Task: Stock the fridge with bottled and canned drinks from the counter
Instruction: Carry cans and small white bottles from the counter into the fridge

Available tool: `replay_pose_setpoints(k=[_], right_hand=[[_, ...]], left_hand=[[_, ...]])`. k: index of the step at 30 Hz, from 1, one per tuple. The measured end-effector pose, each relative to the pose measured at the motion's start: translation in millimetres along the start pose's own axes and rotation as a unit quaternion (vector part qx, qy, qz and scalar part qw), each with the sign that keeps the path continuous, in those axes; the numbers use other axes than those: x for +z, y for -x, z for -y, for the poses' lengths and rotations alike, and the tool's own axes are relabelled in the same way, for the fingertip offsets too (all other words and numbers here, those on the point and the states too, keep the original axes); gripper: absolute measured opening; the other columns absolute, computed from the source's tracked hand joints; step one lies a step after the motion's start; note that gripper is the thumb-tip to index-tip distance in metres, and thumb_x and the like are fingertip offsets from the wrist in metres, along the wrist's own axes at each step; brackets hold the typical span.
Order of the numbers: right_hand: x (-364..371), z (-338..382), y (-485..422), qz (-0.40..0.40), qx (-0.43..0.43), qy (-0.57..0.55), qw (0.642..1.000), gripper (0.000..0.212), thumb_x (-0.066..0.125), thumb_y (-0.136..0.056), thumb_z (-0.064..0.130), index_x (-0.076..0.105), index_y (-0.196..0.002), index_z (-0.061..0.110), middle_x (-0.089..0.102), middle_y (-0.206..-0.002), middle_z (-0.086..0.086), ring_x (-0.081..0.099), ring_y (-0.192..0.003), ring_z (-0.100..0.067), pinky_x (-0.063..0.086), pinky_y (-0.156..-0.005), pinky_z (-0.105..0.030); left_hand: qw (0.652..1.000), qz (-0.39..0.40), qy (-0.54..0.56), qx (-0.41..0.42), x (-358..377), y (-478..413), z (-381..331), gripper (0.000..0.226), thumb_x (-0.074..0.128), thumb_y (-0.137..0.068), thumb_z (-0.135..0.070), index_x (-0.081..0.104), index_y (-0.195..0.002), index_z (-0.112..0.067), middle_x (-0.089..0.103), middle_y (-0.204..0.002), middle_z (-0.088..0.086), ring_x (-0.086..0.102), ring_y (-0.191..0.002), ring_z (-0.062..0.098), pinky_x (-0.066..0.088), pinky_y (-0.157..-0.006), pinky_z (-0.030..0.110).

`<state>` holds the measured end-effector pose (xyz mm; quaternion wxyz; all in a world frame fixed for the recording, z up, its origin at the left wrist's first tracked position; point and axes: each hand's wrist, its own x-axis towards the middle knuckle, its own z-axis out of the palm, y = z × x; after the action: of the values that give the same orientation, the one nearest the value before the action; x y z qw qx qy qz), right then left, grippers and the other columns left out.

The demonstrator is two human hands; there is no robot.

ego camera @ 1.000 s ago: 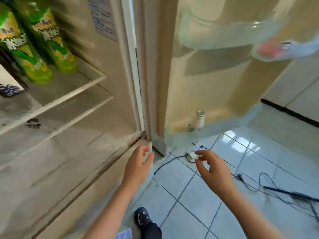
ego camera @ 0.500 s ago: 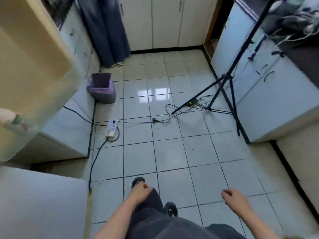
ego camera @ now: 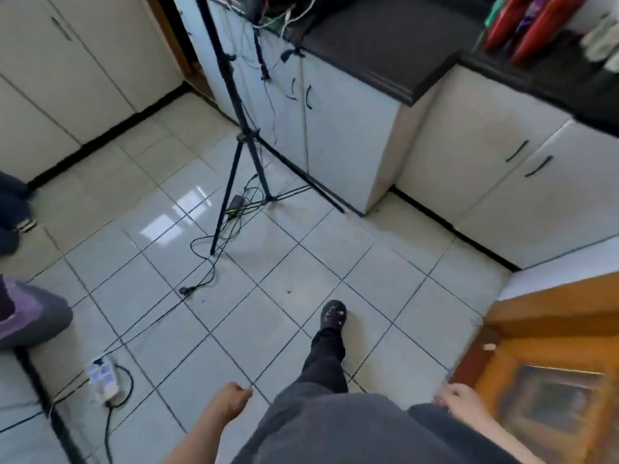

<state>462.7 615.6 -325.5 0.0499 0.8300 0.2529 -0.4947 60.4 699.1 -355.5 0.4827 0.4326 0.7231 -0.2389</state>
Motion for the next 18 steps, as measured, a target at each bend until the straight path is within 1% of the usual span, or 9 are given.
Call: replay_pose_setpoints(k=[1,2,4,7,10,13,15,16,18], right_hand=[[-13,4,-7,-0.004,0.007,-0.018,1.0,0.031,0.044,-0.098,0.015,0.068,-0.089,-0.002,0.068,-0.099,-0.019,0.06,-0.099,-0.031,0.044,-0.09,-0.034],[-27,8,-13,-0.011,0.01,-0.035,0.999,0.031,0.044,-0.097,0.014,0.067,-0.093,-0.006,0.067,-0.099,-0.02,0.06,-0.099,-0.031,0.044,-0.091,-0.035],[-57,20,-26,-0.035,0.013,-0.065,0.997,0.029,0.045,-0.096,0.012,0.066,-0.095,-0.008,0.066,-0.099,-0.022,0.06,-0.098,-0.031,0.044,-0.091,-0.037],[-100,38,-44,-0.078,0.021,-0.129,0.988,0.021,0.046,-0.097,0.018,0.064,-0.099,0.007,0.066,-0.105,-0.013,0.06,-0.099,-0.028,0.046,-0.091,-0.038],[-136,54,-59,-0.104,0.023,-0.196,0.975,0.025,0.045,-0.097,0.024,0.061,-0.113,0.013,0.064,-0.112,-0.004,0.058,-0.105,-0.022,0.045,-0.094,-0.034],[-167,49,-69,-0.115,0.028,-0.228,0.966,0.028,0.044,-0.097,0.028,0.059,-0.119,0.017,0.059,-0.117,0.003,0.054,-0.111,-0.016,0.039,-0.092,-0.025],[-183,35,-79,-0.114,0.056,-0.245,0.961,0.029,0.045,-0.097,0.03,0.059,-0.12,0.02,0.06,-0.117,0.005,0.056,-0.111,-0.016,0.04,-0.09,-0.024],[-190,27,-87,-0.115,0.078,-0.257,0.956,0.028,0.045,-0.096,0.031,0.059,-0.119,0.022,0.062,-0.116,0.005,0.058,-0.106,-0.016,0.042,-0.087,-0.025],[-210,11,-106,-0.121,0.117,-0.297,0.94,0.026,0.047,-0.095,0.029,0.062,-0.113,0.018,0.067,-0.102,0.0,0.063,-0.089,-0.017,0.046,-0.075,-0.025]], left_hand=[[1.0,-0.006,-0.017,0.018,-13,-8,-33,0.039,0.044,-0.097,-0.029,0.06,-0.095,0.007,0.061,-0.12,0.028,0.058,-0.113,0.036,0.046,-0.087,0.034],[0.999,-0.01,-0.026,0.043,-25,-13,-69,0.041,0.044,-0.097,-0.03,0.061,-0.105,0.007,0.062,-0.119,0.026,0.059,-0.112,0.034,0.045,-0.087,0.032],[0.994,-0.016,-0.046,0.099,-45,-17,-149,0.038,0.045,-0.097,-0.031,0.061,-0.113,0.0,0.064,-0.118,0.018,0.059,-0.109,0.03,0.043,-0.087,0.029],[0.98,-0.017,-0.064,0.186,-66,-17,-261,0.04,0.049,-0.096,-0.033,0.053,-0.127,-0.009,0.059,-0.127,0.01,0.055,-0.117,0.026,0.041,-0.095,0.028],[0.954,-0.003,-0.142,0.265,-82,-23,-352,0.041,0.049,-0.095,-0.033,0.05,-0.131,-0.013,0.057,-0.129,0.006,0.054,-0.117,0.022,0.04,-0.095,0.026],[0.94,0.008,-0.212,0.267,-89,-33,-423,0.041,0.05,-0.095,-0.033,0.05,-0.13,-0.012,0.058,-0.128,0.006,0.054,-0.116,0.023,0.04,-0.094,0.026],[0.943,0.011,-0.219,0.252,-87,-38,-457,0.04,0.05,-0.095,-0.033,0.052,-0.128,-0.01,0.058,-0.128,0.01,0.054,-0.116,0.026,0.04,-0.094,0.029],[0.944,0.011,-0.22,0.247,-84,-42,-473,0.039,0.051,-0.095,-0.033,0.054,-0.126,-0.008,0.059,-0.126,0.012,0.054,-0.115,0.028,0.041,-0.094,0.03],[0.945,0.022,-0.226,0.234,-75,-51,-502,0.037,0.052,-0.095,-0.032,0.056,-0.122,-0.007,0.061,-0.123,0.015,0.056,-0.113,0.03,0.042,-0.093,0.031]])
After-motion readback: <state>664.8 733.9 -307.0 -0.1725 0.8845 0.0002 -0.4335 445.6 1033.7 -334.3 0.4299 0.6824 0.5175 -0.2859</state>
